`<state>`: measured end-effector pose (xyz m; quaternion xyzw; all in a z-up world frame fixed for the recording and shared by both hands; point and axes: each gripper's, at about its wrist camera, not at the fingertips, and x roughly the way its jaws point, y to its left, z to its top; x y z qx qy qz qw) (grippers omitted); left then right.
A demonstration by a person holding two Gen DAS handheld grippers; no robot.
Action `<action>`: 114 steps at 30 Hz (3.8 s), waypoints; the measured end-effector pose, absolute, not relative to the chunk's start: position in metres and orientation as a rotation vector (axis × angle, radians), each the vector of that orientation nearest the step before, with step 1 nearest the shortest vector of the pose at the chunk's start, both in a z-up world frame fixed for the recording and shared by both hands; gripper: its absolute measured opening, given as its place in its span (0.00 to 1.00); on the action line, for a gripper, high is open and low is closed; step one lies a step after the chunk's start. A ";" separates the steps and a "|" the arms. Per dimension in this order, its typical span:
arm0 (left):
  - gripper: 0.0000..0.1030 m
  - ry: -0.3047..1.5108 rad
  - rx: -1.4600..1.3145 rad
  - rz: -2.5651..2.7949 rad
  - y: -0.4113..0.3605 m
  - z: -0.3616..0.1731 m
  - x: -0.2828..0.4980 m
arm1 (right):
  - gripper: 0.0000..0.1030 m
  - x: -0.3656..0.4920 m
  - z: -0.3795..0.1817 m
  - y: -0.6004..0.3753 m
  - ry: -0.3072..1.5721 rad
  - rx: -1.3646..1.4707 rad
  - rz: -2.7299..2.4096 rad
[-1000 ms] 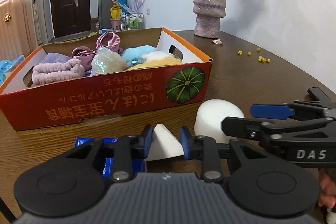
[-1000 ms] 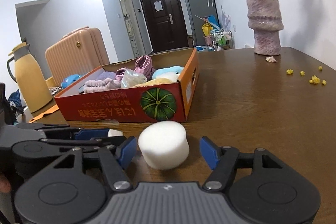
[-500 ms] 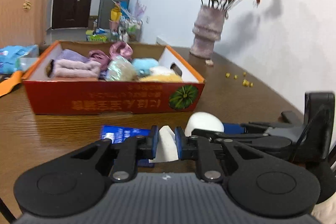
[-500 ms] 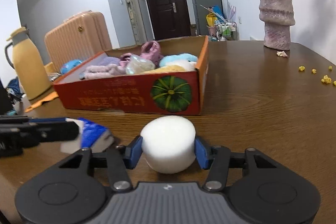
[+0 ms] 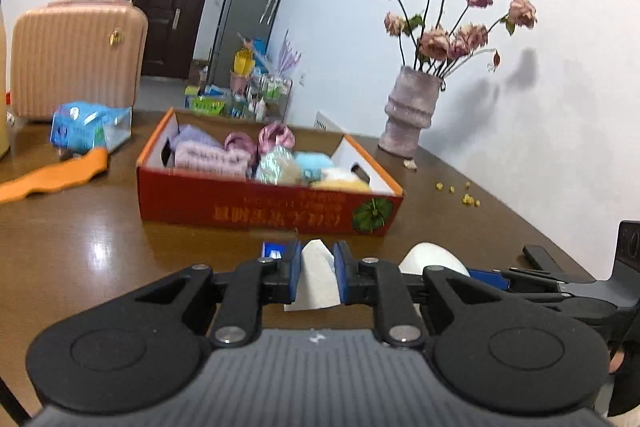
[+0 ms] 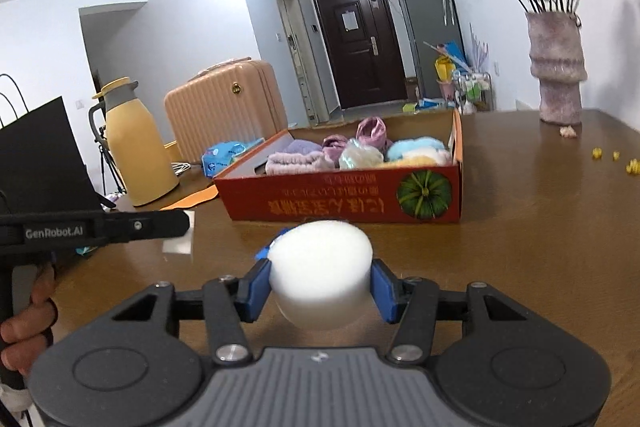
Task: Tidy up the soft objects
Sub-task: 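Carry both white sponges over the box and open both grippers, then move both grippers back to the blue tissue packet on the table, then close both grippers on the blue tissue packet and lift it, then lower the blue tissue packet into the box and open both grippers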
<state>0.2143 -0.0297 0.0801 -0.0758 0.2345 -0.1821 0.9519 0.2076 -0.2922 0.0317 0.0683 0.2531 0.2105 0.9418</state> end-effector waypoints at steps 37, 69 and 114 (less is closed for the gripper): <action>0.62 0.468 -0.028 -0.252 -0.010 0.107 0.426 | 0.70 0.398 0.080 -0.246 0.581 -0.017 0.391; 0.74 0.400 -0.082 -0.177 0.012 0.072 0.154 | 0.82 0.161 0.055 -0.304 0.419 0.082 0.301; 0.27 0.729 -0.354 -0.438 -0.013 -0.011 0.321 | 0.19 0.319 -0.027 -0.257 0.644 0.349 0.470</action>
